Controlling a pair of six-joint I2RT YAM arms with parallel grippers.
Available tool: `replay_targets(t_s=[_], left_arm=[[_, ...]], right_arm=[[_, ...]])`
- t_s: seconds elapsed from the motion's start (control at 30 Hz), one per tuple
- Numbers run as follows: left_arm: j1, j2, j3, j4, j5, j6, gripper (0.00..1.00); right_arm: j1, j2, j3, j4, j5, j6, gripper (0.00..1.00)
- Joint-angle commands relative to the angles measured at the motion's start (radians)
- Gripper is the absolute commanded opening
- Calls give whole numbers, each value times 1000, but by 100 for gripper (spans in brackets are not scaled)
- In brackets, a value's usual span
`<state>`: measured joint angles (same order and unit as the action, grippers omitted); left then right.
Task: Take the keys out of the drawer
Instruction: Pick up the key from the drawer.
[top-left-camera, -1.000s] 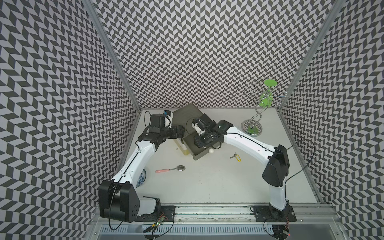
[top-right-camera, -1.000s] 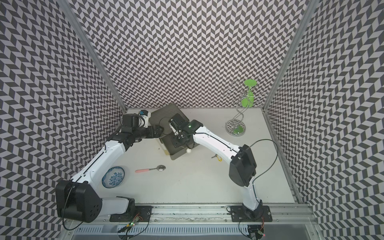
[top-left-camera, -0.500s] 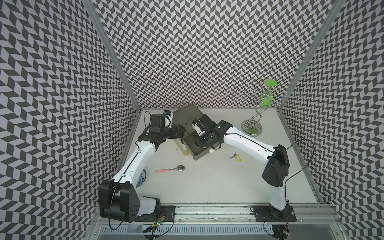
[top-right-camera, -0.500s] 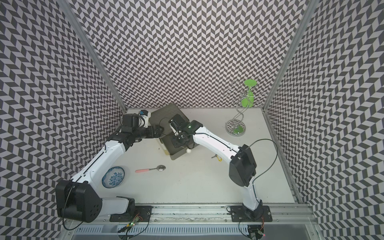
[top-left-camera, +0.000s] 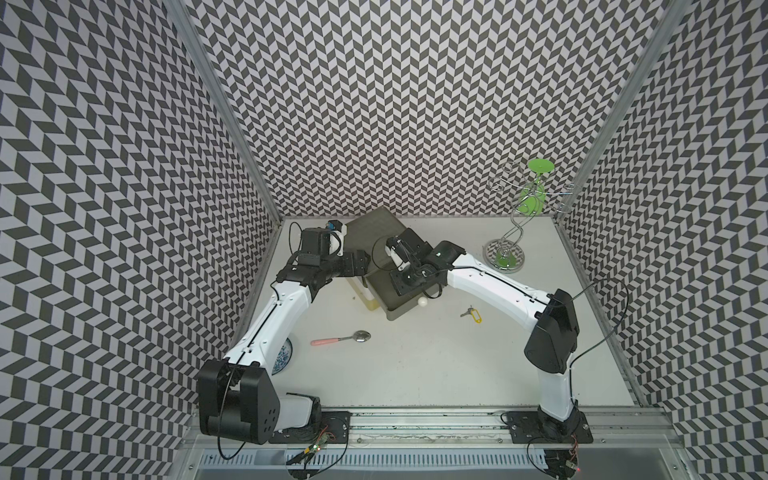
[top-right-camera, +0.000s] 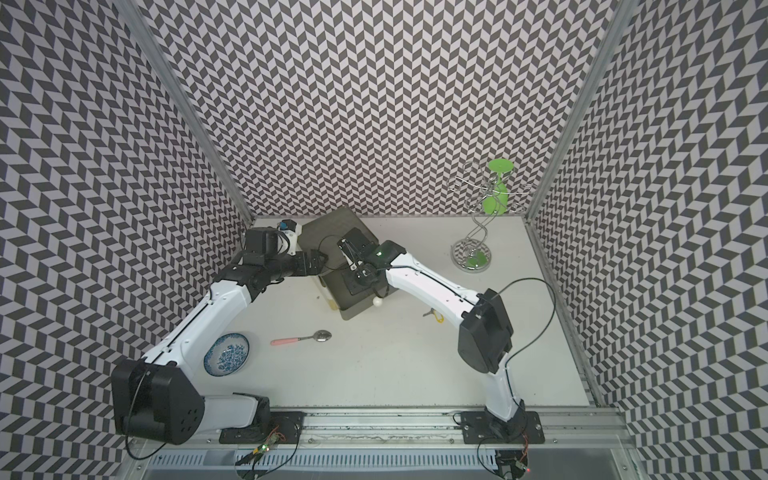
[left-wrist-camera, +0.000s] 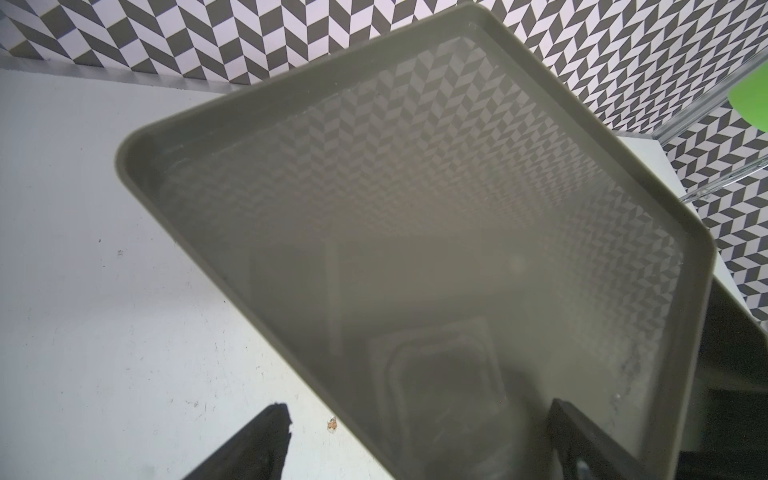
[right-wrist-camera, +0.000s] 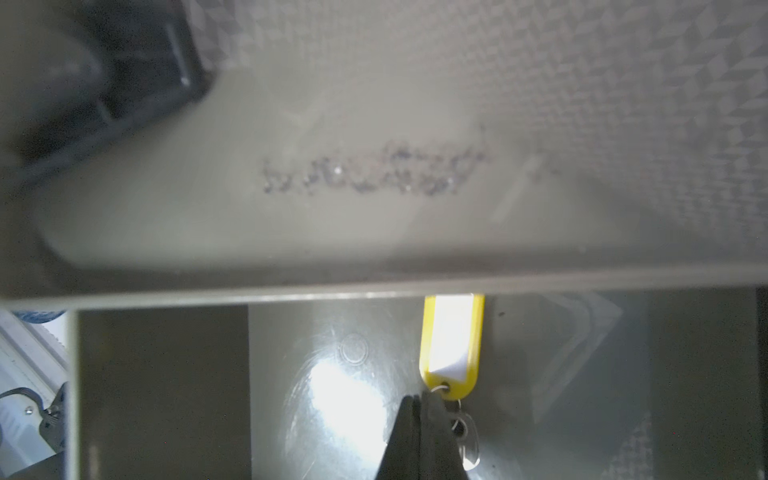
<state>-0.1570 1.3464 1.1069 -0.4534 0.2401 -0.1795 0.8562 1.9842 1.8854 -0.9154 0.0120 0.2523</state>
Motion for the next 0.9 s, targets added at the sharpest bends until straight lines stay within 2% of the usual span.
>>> replay_targets(t_s=[0.0,0.57,0.7,0.87], left_arm=[[-2,30,-39,-83,-44,27,100],[-2,50,-6,-92,-30,25,100],[-1,49,7,-100,-33,25,100],[-1,43,8,-102,-30,23,100]], right_arm=[[0,-33,9,34,32,-5,5],[-12,-247,70,43,174,2,3],[-88,-342,0,36,195,18,3],[-273,-487,-222,82,141,23,3]])
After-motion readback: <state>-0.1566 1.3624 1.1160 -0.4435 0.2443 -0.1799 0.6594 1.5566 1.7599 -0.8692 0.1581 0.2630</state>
